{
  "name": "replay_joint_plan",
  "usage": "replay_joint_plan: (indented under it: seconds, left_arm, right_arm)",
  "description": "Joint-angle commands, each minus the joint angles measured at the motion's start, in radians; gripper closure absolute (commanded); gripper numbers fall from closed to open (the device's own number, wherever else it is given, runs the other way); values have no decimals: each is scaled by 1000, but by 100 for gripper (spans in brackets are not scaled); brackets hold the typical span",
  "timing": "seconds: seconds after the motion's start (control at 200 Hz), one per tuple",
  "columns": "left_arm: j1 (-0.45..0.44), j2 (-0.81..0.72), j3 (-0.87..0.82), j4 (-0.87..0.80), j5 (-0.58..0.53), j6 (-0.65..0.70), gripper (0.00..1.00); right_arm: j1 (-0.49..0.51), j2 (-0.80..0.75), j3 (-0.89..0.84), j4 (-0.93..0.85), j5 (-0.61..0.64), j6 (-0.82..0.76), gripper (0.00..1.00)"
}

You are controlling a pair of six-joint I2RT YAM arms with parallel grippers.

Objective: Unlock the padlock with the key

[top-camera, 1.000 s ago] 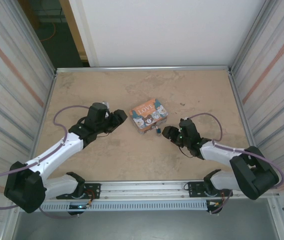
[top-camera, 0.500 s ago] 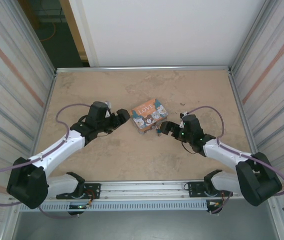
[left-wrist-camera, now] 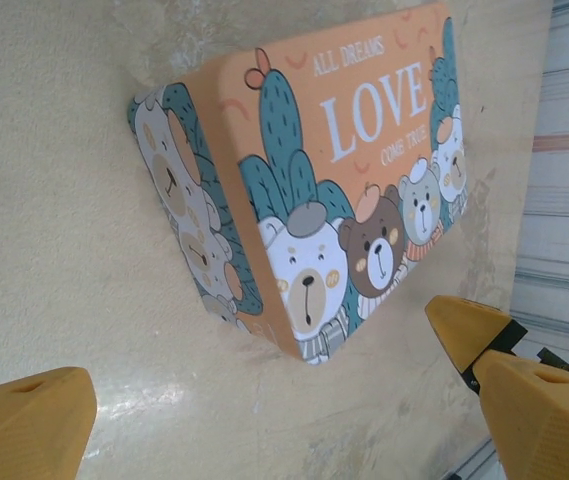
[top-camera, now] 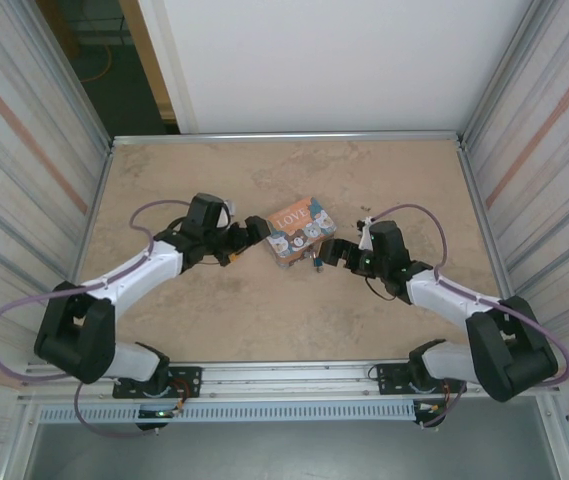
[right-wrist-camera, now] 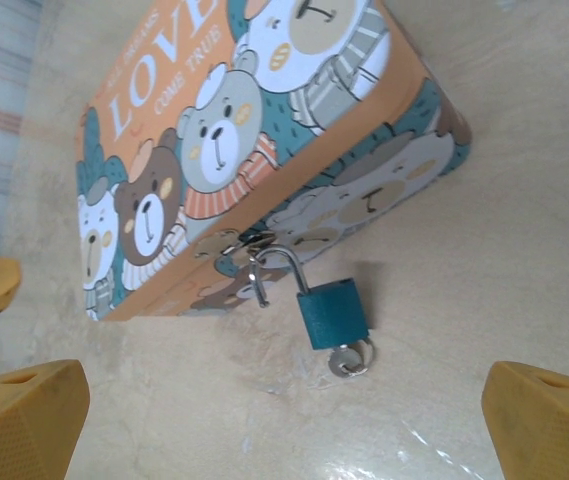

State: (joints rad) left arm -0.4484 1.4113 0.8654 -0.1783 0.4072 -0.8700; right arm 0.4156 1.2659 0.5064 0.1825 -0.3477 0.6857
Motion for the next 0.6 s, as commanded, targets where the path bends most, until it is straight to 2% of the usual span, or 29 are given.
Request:
replay_joint_plan:
  seconds: [0.0, 0.2, 0.386, 0.596]
  left_arm:
    - [40, 45, 59, 15, 123, 49, 3]
    - [85, 151, 130, -31, 221, 103, 8]
    - [100, 226, 171, -45, 266, 132, 13]
    - [100, 321, 198, -29, 321, 129, 24]
  right_arm:
    - [-11, 33, 44, 23, -85, -83, 1]
    - [-12, 96, 90, 39, -111, -152, 1]
    - [-12, 156, 94, 100, -113, -187, 0]
    - [1, 201, 119, 117, -171, -257, 7]
